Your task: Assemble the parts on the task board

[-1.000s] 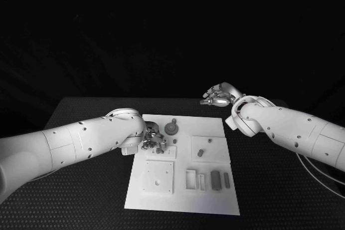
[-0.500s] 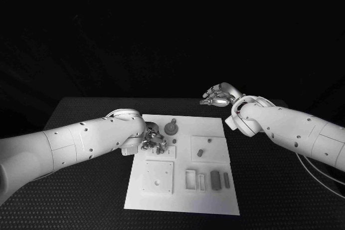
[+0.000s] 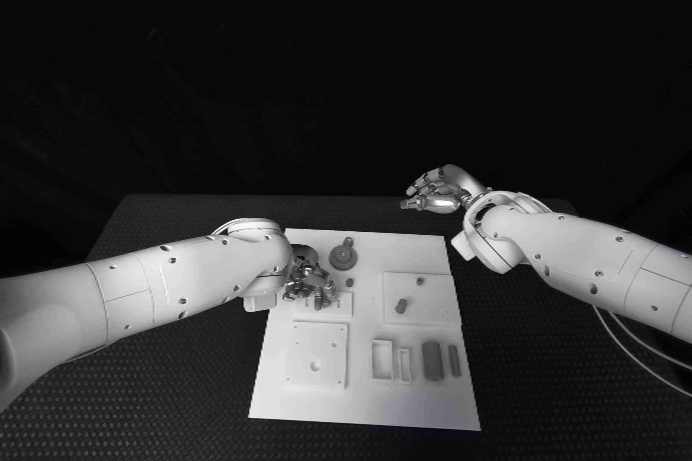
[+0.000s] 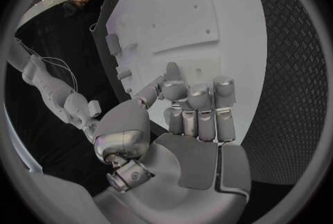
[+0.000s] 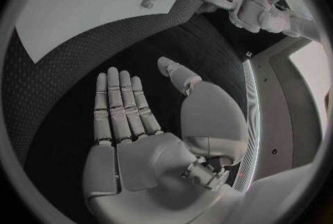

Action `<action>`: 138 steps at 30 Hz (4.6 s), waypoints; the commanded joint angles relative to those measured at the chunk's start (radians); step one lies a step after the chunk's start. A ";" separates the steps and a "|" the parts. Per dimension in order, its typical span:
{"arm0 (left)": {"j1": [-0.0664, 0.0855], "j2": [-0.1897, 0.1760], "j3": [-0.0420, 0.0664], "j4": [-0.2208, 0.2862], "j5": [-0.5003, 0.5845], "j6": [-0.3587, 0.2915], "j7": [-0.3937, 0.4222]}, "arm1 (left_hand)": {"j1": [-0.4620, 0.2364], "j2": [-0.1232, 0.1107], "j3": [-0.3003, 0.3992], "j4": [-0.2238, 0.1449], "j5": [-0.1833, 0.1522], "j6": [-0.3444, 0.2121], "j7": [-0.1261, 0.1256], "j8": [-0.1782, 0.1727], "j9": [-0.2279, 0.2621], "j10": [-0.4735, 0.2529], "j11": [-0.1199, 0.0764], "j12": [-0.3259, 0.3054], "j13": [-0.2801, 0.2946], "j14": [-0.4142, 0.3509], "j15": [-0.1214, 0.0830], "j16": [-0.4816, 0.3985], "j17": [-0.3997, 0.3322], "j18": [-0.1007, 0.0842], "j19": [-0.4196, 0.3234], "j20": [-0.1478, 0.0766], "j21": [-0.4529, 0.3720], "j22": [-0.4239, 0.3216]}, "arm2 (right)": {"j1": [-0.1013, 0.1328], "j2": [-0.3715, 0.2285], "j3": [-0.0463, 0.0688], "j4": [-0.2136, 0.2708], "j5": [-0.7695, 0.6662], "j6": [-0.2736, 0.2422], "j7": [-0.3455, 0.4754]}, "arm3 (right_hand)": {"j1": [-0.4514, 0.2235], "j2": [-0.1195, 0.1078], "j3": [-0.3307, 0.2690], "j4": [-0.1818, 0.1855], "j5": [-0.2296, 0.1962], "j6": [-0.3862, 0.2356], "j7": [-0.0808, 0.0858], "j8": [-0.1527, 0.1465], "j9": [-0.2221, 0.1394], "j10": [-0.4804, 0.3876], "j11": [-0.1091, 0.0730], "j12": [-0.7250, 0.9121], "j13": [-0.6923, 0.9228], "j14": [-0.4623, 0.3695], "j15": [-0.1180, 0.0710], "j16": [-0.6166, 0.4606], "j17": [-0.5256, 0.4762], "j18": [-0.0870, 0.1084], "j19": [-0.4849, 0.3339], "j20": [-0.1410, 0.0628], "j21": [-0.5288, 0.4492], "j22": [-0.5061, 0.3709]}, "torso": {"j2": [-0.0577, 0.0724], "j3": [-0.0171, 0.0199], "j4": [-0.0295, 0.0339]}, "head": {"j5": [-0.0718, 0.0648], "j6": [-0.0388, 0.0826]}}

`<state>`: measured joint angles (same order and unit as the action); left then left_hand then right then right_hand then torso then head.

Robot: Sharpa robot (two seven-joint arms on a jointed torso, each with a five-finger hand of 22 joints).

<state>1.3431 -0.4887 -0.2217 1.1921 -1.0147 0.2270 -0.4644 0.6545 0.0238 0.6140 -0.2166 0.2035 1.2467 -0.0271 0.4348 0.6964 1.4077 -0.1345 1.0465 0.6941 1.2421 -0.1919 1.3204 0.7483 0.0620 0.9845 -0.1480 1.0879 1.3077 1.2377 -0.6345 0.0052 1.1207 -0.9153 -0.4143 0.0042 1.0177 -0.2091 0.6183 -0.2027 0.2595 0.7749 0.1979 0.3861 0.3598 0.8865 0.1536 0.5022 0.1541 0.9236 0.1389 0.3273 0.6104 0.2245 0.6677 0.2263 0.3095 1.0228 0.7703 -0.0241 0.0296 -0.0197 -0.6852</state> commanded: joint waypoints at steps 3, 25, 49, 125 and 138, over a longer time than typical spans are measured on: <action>0.000 -0.005 0.001 0.005 -0.009 -0.003 0.002 | 0.000 -0.033 -0.016 0.016 -0.110 -0.004 -0.003 0.005 -0.006 -0.002 -0.005 0.010 -0.009 -0.006 -0.005 0.005 -0.006 0.011 -0.009 -0.122 -0.006 0.011 | 0.000 -0.001 0.000 0.002 0.000 0.010 0.005 | 0.004 0.000 -0.006 0.000 0.004 -0.006 0.003 0.004 -0.001 0.001 0.003 -0.006 -0.002 -0.008 -0.001 -0.004 -0.001 0.005 -0.009 -0.001 -0.005 0.001 | 0.000 -0.0007 -0.0006 | 0.001 0.001; 0.001 -0.042 0.079 0.032 0.043 -0.044 0.013 | -0.056 -0.134 -0.101 0.036 -0.155 -0.033 0.002 0.003 -0.010 -0.011 -0.001 0.012 -0.021 -0.021 -0.012 0.010 -0.014 0.019 -0.020 -0.124 -0.012 0.011 | -0.002 -0.007 0.000 -0.001 0.004 0.005 0.007 | 0.003 -0.003 -0.009 0.000 0.005 -0.009 0.005 0.003 -0.003 -0.001 0.004 -0.007 -0.006 -0.011 0.000 -0.005 -0.002 0.005 -0.012 0.000 -0.007 0.003 | -0.001 -0.0009 0.0013 | 0.000 0.008; 0.062 -0.002 0.114 -0.227 -0.019 -0.112 0.076 | 0.068 -0.165 -0.090 0.051 -0.152 -0.284 0.113 -0.140 -0.058 -0.156 0.109 -0.224 -0.159 -0.181 0.087 -0.195 -0.139 -0.036 -0.156 -0.055 -0.185 -0.056 | -0.003 -0.010 0.000 -0.008 0.012 0.005 0.013 | 0.003 -0.003 -0.009 0.001 0.006 -0.009 0.005 0.003 -0.004 -0.001 0.004 -0.008 -0.008 -0.012 0.001 -0.005 -0.002 0.005 -0.012 0.000 -0.008 0.005 | 0.003 -0.0031 -0.0026 | 0.000 0.026; 0.003 0.116 0.101 -0.406 0.001 0.043 0.127 | 0.135 -0.017 -0.139 0.013 -0.153 -0.291 0.122 -0.147 -0.056 -0.139 0.118 -0.291 -0.171 -0.202 0.115 -0.214 -0.154 -0.028 -0.176 -0.024 -0.223 -0.025 | -0.003 0.002 0.000 -0.008 0.012 0.007 0.014 | 0.002 -0.003 -0.011 0.004 0.012 -0.011 0.006 0.003 -0.007 -0.001 0.004 -0.007 -0.014 -0.015 0.001 -0.004 -0.002 0.005 -0.014 0.001 -0.010 0.009 | 0.017 -0.0062 -0.0162 | 0.002 0.028; 0.003 0.120 0.101 -0.410 0.033 0.028 0.142 | 0.228 0.045 -0.072 -0.022 -0.155 -0.262 0.116 -0.137 -0.058 -0.121 0.114 -0.303 -0.169 -0.191 0.117 -0.214 -0.156 -0.031 -0.165 -0.021 -0.233 -0.017 | -0.003 0.007 0.000 -0.013 0.014 0.011 0.013 | 0.002 -0.002 -0.011 0.005 0.012 -0.011 0.007 0.003 -0.007 -0.001 0.005 -0.007 -0.015 -0.015 0.001 -0.004 -0.002 0.005 -0.014 0.001 -0.011 0.010 | 0.017 -0.0059 -0.0163 | 0.003 0.027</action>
<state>1.3494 -0.3723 -0.1190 0.7813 -1.0013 0.2637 -0.3357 0.8714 0.0633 0.5343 -0.2414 0.0530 0.9778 0.0888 0.2945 0.6359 1.2797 -0.0232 0.7463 0.5242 1.0472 -0.0778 1.1113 0.5931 0.0461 0.8121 -0.0964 0.8584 1.2892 1.2345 -0.6287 0.0053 1.1082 -0.9014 -0.4143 0.0081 1.0177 -0.2091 0.6100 -0.1999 0.2673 0.7727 0.2000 0.3861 0.3536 0.8865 0.1536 0.4984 0.1396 0.9158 0.1395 0.3273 0.6090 0.2246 0.6606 0.2264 0.3056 1.0312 0.7875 -0.0299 0.0133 -0.0162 -0.6579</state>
